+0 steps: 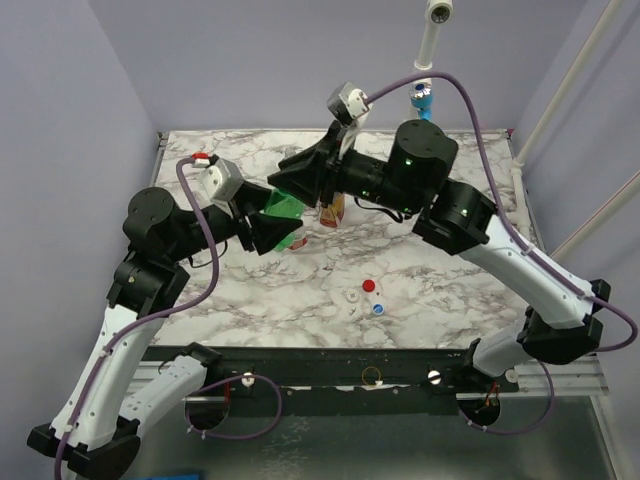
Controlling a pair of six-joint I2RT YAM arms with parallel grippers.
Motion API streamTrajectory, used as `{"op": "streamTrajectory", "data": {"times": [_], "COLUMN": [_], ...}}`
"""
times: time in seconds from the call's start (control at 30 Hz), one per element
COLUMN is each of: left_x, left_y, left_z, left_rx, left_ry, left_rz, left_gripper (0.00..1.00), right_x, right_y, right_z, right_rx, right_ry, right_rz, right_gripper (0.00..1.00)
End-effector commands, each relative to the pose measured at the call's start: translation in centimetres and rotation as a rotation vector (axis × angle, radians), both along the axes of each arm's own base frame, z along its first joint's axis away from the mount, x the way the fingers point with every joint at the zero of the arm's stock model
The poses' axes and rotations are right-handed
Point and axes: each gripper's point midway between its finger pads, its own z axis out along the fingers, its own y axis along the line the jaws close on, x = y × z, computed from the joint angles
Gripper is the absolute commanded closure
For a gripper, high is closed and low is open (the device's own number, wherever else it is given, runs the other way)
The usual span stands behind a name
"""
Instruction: Unscrew the bottle caps
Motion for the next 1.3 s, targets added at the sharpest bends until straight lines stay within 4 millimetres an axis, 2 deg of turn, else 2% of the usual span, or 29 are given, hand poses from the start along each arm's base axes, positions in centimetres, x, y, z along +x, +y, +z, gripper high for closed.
{"op": "streamTrajectory", "data": {"times": [0.0,0.07,0.13,0.23,0.37,0.43,0.5,0.57,0.67,0.73,0.8,0.87,1.0,1.13,1.27], "left_x": [-5.8,-7.8,-8.9,-9.1,-8.7,-7.9,-6.7,-5.4,-4.3,-3.7,-3.3,-3.3,-3.6,-3.6,-3.6], "left_y": [-1.9,-2.2,-2.4,-2.4,-2.5,-2.5,-2.4,-2.2,-1.8,-1.5,-1.1,-1.0,-1.0,-1.0,-0.9], "left_z": [-0.3,-0.3,-0.5,-0.8,-0.9,-0.7,-0.5,-0.4,-0.4,-0.5,-0.6,-0.9,-1.4,-1.7,-1.6], "left_rx": [-0.022,-0.025,-0.023,-0.015,-0.013,-0.013,-0.011,-0.008,0.000,0.006,0.015,0.022,0.028,0.030,0.028], "left_ry": [0.081,0.134,0.172,0.190,0.192,0.175,0.144,0.114,0.079,0.056,0.032,0.021,0.018,0.021,0.023], "left_rz": [-0.316,-0.429,-0.498,-0.516,-0.506,-0.467,-0.398,-0.328,-0.258,-0.215,-0.182,-0.171,-0.182,-0.183,-0.178], "left_gripper": [1.00,1.00,1.00,1.00,1.00,1.00,1.00,1.00,1.00,1.00,1.00,1.00,1.00,1.00,1.00], "right_x": [-9.3,-10.7,-11.3,-11.7,-11.8,-10.9,-9.0,-7.5,-6.3,-5.0,-3.5,-2.1,0.2,1.3,2.0], "right_y": [-3.0,-3.9,-4.5,-5.0,-4.6,-4.1,-3.4,-3.4,-4.8,-5.8,-6.9,-8.1,-11.5,-15.9,-20.1], "right_z": [5.7,6.3,6.6,6.5,5.2,4.3,3.3,3.3,4.4,3.8,1.4,-2.3,-12.0,-20.4,-27.8], "right_rx": [0.114,0.124,0.126,0.127,0.108,0.094,0.066,0.062,0.083,0.049,-0.017,-0.087,-0.225,-0.269,-0.308], "right_ry": [-0.246,-0.275,-0.292,-0.296,-0.273,-0.245,-0.204,-0.181,-0.185,-0.170,-0.130,-0.077,0.082,0.246,0.391], "right_rz": [0.382,0.430,0.445,0.455,0.475,0.438,0.356,0.272,0.169,0.084,-0.019,-0.115,-0.346,-0.576,-0.794], "right_gripper": [0.97,0.99,0.99,0.99,0.99,0.99,0.99,0.99,0.99,1.00,0.99,0.99,0.99,0.99,0.99]}}
